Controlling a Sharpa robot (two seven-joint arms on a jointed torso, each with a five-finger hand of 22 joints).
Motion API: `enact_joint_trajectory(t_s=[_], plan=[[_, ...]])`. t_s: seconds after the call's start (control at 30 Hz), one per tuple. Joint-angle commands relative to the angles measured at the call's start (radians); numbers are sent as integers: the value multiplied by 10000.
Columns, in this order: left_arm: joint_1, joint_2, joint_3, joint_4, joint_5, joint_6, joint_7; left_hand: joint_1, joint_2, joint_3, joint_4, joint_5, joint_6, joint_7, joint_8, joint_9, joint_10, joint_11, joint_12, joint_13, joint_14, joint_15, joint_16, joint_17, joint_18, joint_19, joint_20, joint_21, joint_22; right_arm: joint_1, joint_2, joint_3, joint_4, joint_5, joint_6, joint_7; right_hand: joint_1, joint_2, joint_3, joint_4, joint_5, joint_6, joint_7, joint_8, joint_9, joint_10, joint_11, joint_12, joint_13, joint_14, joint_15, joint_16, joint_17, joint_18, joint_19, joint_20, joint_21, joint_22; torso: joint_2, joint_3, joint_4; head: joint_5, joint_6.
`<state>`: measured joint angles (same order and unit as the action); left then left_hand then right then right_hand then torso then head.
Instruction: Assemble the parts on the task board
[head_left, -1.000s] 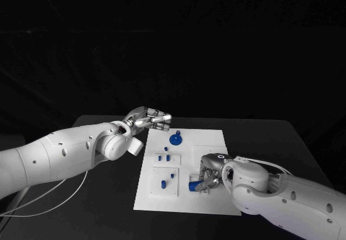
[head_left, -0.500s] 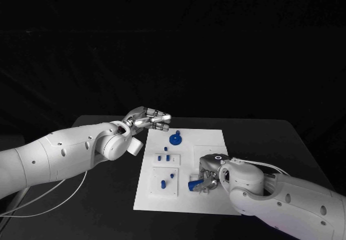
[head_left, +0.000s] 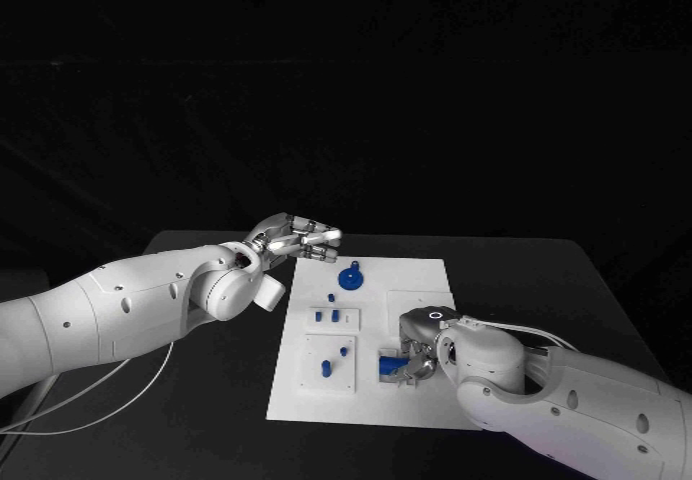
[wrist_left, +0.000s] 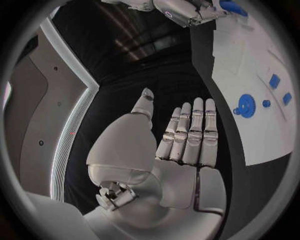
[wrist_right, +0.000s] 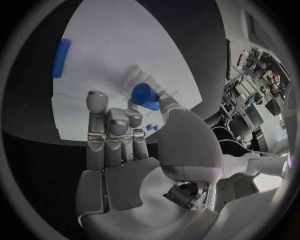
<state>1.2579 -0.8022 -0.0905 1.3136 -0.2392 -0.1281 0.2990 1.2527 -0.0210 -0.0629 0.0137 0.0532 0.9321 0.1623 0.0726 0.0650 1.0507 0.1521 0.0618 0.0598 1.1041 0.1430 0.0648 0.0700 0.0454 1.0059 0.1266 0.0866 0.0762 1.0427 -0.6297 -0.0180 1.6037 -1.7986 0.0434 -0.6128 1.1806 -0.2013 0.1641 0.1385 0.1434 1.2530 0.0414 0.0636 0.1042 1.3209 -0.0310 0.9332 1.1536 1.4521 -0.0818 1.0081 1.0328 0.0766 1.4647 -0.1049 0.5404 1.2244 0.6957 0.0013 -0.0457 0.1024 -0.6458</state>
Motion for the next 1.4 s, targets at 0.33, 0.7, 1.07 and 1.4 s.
enact_joint_trajectory(t_s=[0.33,0.7,1.07,1.4], plan=[[20,16,7,5,-14,33,47,-35,121,-28,95,-17,0,74,46,4,-87,17,-20,14,-18,1,-31,15,172,-8,27,23,7,-7,41,-14,36,-308,109,-114,-609,54,1001,458,-552,298,-62,-1,-326,237,-79,139,91,51,15,215,121,-243,481,18,304,154,2,1,5,-35,27],[20,19,7,1,-12,59,24,-150,260,-60,190,4,-8,76,49,3,-98,21,-19,16,-32,8,-31,19,175,-18,35,21,7,-7,113,-15,56,237,-126,-263,-1294,-35,1091,1111,-952,396,-129,7,-339,358,-139,168,186,59,-60,414,318,-305,505,-81,597,268,5,-6,8,-77,68],[20,13,7,4,-13,58,-3,-124,275,-79,154,11,-5,76,57,4,-103,26,-21,15,-34,8,-31,23,179,-24,40,24,9,-5,166,-16,-29,769,686,-399,-1178,91,1009,1311,-951,395,-126,6,-341,365,-140,102,212,58,-61,447,387,-322,486,-88,624,291,2,-15,-3,-96,36],[23,2,6,11,-38,48,-31,-103,277,-88,121,12,-4,76,61,4,-100,24,-19,16,-34,9,-31,24,179,-30,41,25,9,-4,250,-34,-91,848,870,-525,-1116,101,1083,1203,-944,396,-123,6,-339,376,-137,82,241,60,-57,432,400,-319,487,-83,610,300,4,2,4,-92,36]])
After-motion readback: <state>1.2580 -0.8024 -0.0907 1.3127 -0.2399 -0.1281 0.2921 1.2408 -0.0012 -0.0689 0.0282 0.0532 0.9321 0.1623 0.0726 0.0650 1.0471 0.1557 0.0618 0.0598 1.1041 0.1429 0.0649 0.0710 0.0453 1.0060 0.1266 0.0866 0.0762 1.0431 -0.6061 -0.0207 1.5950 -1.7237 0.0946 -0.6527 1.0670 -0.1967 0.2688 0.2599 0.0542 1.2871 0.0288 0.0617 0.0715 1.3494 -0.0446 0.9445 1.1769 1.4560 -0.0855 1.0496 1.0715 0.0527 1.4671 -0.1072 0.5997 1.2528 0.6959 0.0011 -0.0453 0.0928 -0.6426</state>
